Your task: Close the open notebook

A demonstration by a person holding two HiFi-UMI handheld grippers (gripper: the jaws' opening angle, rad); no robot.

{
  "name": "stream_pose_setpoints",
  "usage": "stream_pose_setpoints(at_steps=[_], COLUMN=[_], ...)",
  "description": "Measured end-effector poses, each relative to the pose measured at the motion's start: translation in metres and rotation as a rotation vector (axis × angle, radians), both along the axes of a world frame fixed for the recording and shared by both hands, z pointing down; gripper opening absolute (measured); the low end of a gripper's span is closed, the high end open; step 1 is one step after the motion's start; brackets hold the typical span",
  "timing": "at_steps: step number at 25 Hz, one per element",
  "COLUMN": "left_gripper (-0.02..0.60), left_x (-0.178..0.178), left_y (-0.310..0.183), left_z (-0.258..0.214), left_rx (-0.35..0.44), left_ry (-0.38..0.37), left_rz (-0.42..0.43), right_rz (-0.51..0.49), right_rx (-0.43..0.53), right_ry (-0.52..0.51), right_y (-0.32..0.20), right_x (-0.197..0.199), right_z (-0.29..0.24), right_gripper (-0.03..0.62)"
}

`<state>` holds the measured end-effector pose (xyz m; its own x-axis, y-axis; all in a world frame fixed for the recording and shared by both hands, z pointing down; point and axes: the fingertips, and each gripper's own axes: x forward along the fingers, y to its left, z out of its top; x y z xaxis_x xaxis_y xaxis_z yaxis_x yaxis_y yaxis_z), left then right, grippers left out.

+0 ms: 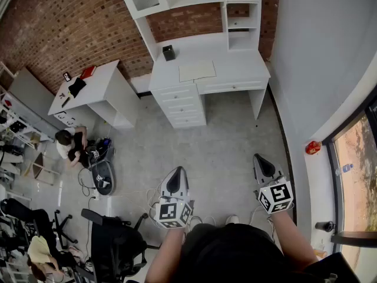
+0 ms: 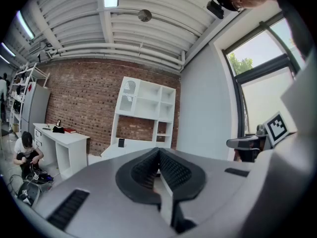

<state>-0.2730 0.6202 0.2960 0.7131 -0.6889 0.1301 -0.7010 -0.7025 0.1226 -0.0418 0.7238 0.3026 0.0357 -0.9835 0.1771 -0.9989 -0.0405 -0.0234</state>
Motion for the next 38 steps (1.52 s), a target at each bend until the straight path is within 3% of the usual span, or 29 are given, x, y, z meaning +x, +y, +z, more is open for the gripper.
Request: stream_pose_setpoints(at_steps=[17,30,34,38], left_gripper=[0.005,0.011,0.097,0.269], left_x=[0.017,0.025,0.022,0.014], left_y=[0.034,0.004,-0.015,-0.032], left_z=[0.009,-0.005,-0.016,-0.018], left_rx=[0.001,0.018,0.014,0.013], left_ry=[-0.019,0.01,0.026,0.027], left_rz=[0.001,0.081,0.096,0.088], right_rz=[0.008,0.083,0.136,0.16], right_rx=[0.019,0.032,0.039,0.026], right_ry=[-0.022,-0.034,-0.032,-0.047], right_y=[0.04,0.029,0.013,-0.005], right_x=[0.024,0.043,0.044,0.039], right_z=[0.014,-0.003,-0.009,-0.008], right_gripper=[-0.003,0.001,0.098,0.326])
